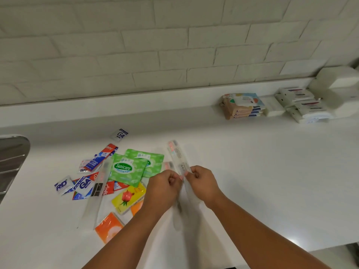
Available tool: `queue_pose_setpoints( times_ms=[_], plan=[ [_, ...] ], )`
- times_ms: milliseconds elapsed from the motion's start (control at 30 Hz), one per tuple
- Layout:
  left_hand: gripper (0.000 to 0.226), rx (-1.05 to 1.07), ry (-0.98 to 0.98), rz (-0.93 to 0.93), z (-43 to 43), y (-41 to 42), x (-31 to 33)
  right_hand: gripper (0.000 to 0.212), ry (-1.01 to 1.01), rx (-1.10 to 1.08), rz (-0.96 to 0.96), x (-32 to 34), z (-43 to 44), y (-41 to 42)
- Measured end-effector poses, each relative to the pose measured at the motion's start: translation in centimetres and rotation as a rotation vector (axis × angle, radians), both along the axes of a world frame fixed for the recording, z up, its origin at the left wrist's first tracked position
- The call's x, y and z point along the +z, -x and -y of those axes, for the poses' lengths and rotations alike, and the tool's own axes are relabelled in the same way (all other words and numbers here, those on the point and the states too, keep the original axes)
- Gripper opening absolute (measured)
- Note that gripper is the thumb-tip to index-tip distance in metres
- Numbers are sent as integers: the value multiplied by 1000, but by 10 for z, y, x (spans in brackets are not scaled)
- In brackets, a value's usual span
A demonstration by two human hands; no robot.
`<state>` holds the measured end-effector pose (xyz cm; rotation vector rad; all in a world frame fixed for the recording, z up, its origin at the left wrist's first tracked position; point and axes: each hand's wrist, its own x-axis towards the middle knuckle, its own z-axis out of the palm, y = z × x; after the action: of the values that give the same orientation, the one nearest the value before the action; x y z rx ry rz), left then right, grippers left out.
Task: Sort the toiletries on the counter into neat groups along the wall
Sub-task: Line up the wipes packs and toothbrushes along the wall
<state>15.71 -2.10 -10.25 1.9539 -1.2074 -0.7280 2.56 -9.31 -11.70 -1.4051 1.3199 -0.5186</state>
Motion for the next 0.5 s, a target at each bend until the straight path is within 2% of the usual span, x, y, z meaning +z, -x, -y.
queue_pose_setpoints(
  times_ms=[133, 267, 367, 500],
  plan=[
    [28, -22, -99, -177, 15, 25, 0, 18, -242, -159, 302, 8, 11, 19],
    [38, -19, -138, -283, 35, 48, 2, 18, -340, -190, 403, 8, 27, 42],
    [38, 6, -179, -358, 54, 61, -2, 21, -302, -143, 328, 7, 42, 61],
    [38, 43, -236, -349, 88, 80, -18, 36, -167, -53, 83, 5, 72, 89]
  ],
)
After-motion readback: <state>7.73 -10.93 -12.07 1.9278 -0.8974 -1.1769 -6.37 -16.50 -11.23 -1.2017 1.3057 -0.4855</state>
